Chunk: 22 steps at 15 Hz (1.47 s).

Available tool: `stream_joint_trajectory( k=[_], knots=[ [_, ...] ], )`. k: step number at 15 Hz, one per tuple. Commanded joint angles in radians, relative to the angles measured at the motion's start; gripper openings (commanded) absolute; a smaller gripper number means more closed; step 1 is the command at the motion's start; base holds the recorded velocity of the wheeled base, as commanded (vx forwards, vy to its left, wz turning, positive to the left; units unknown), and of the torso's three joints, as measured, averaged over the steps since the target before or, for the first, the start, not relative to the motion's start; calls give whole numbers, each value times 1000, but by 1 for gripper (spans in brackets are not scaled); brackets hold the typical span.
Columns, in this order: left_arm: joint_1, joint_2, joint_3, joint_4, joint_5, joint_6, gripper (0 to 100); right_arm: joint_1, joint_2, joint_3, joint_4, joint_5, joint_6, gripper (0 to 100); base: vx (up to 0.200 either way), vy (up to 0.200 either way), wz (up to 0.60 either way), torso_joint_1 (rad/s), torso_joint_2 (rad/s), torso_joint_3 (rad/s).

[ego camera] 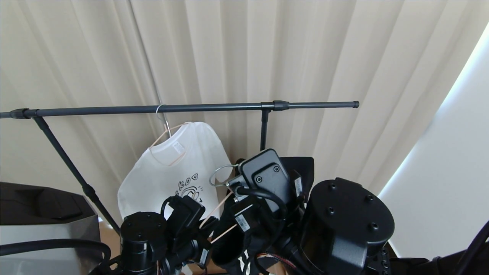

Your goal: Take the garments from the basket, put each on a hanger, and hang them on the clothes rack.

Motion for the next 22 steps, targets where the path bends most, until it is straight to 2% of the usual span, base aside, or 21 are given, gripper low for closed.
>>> stream_joint_trajectory(
  k=[1, 7, 8, 12, 22],
  knots=[
    [0, 10, 8, -22, 0, 0, 0, -18, 0, -8, 1, 0, -1, 0, 0, 0, 0, 0, 0, 0],
    [0, 9, 15, -41, 0, 2, 0, -89, -2, -11, 1, 0, -2, 0, 0, 0, 0, 0, 0, 0],
    [0, 10, 20, -41, 0, 2, 0, -109, -11, -15, 1, 0, -2, 100, 0, 0, 0, 0, 0, 0],
    [0, 13, 26, -41, -1, 2, 0, -161, -23, -26, 4, 2, -4, 100, 0, 0, 0, 0, 0, 0],
    [-3, 15, 24, -41, -1, -1, 0, -139, 12, -17, 1, 3, -2, 100, 0, 0, 0, 0, 0, 0]
  ],
)
